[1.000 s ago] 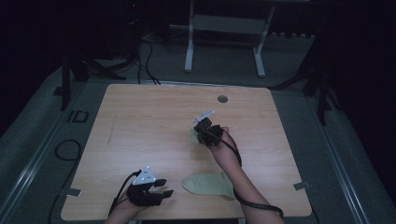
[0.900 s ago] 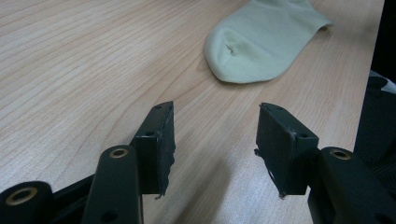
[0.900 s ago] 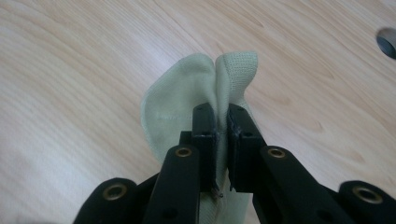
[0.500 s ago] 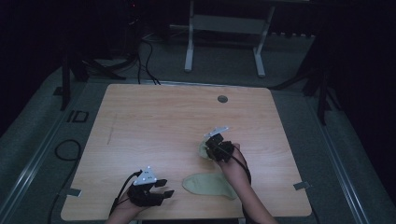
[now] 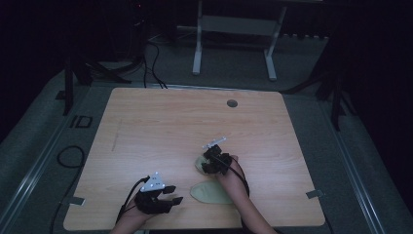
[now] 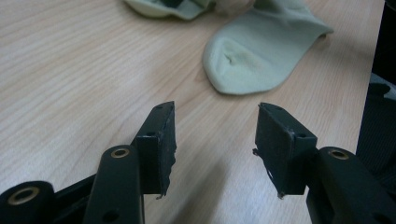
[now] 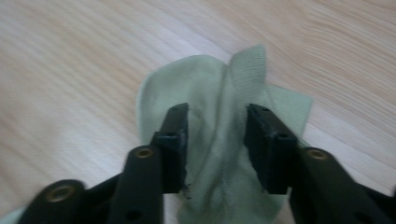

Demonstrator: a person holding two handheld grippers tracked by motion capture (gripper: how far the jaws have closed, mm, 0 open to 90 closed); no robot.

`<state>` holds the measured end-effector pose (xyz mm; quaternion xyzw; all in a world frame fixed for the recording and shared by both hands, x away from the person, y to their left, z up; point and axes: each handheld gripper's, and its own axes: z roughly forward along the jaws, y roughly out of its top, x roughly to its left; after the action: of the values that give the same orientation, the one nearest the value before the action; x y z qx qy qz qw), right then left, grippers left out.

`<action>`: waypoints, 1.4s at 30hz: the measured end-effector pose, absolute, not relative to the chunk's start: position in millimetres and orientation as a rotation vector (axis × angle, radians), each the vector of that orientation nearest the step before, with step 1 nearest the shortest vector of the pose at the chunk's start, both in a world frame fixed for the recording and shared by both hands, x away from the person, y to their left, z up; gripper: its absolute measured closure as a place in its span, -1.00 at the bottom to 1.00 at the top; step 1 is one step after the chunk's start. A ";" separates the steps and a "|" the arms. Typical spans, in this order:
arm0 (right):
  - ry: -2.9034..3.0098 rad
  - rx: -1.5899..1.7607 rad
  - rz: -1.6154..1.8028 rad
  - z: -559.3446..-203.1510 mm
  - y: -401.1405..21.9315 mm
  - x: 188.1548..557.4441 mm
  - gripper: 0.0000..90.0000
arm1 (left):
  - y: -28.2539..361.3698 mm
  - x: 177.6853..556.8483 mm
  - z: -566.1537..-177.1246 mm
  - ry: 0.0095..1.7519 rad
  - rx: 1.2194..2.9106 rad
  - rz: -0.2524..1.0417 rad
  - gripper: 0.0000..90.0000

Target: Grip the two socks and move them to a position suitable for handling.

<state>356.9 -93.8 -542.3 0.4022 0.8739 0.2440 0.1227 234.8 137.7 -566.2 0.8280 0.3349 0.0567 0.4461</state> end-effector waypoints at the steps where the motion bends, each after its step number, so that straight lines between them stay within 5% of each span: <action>1: 2.566 1.163 0.723 -540.9 -91.9 356.2 0.25 | 136.9 235.8 -565.4 0.831 2.047 0.146 0.06; 7: 2.565 1.081 0.817 -517.9 -99.2 352.8 0.20 | 130.9 244.5 -557.4 0.831 2.033 0.176 0.16; 12: 2.544 1.097 0.814 -505.9 -116.9 364.6 0.37 | 118.7 263.5 -546.3 0.828 2.024 0.204 0.25; 25: 2.654 1.029 0.682 -526.5 -115.5 387.3 0.28 | 70.8 321.6 -541.5 0.829 2.131 0.309 0.98; 42: 2.659 1.034 0.674 -533.4 -113.0 382.4 0.87 | 49.6 344.5 -563.3 0.807 2.243 0.307 0.99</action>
<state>382.4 -113.0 -533.4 0.3507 0.9021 0.2286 0.1048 344.5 49.6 -563.3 0.8703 0.3133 0.1192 0.3608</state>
